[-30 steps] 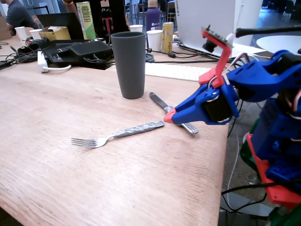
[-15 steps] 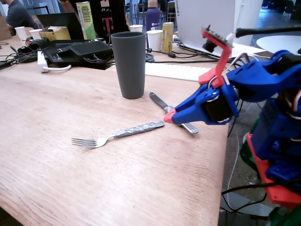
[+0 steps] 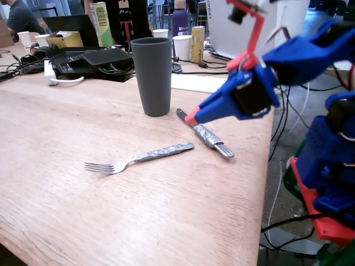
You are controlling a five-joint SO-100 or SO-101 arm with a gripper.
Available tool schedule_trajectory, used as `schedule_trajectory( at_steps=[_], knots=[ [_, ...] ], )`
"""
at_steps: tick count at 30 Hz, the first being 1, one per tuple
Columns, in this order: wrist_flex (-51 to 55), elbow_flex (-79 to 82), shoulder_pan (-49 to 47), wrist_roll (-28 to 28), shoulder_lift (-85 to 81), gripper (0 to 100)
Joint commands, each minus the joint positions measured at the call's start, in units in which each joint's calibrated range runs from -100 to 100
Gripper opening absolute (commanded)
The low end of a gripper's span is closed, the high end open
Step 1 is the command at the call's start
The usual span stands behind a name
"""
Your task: Grab the fork and place it in gray glass
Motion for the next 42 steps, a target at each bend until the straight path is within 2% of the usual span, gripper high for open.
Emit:
schedule_trajectory(
  at_steps=[1,6,10,12,16,23,26,32,42],
  knots=[
    [4.5,-13.6,-2.6,0.1,8.6,0],
    [28.2,-43.3,-3.4,0.2,24.8,0],
    [36.2,-63.2,-3.4,0.3,40.2,0],
    [36.4,-66.8,-3.4,0.5,44.9,0],
    [36.4,-65.9,-1.9,7.9,48.6,0],
    [35.3,-67.2,-1.2,15.5,56.2,0],
    [35.2,-68.6,-0.4,15.5,58.2,0],
    [35.3,-82.2,1.8,15.5,70.0,0],
    [35.2,-83.7,1.8,15.6,73.1,0]
  ],
)
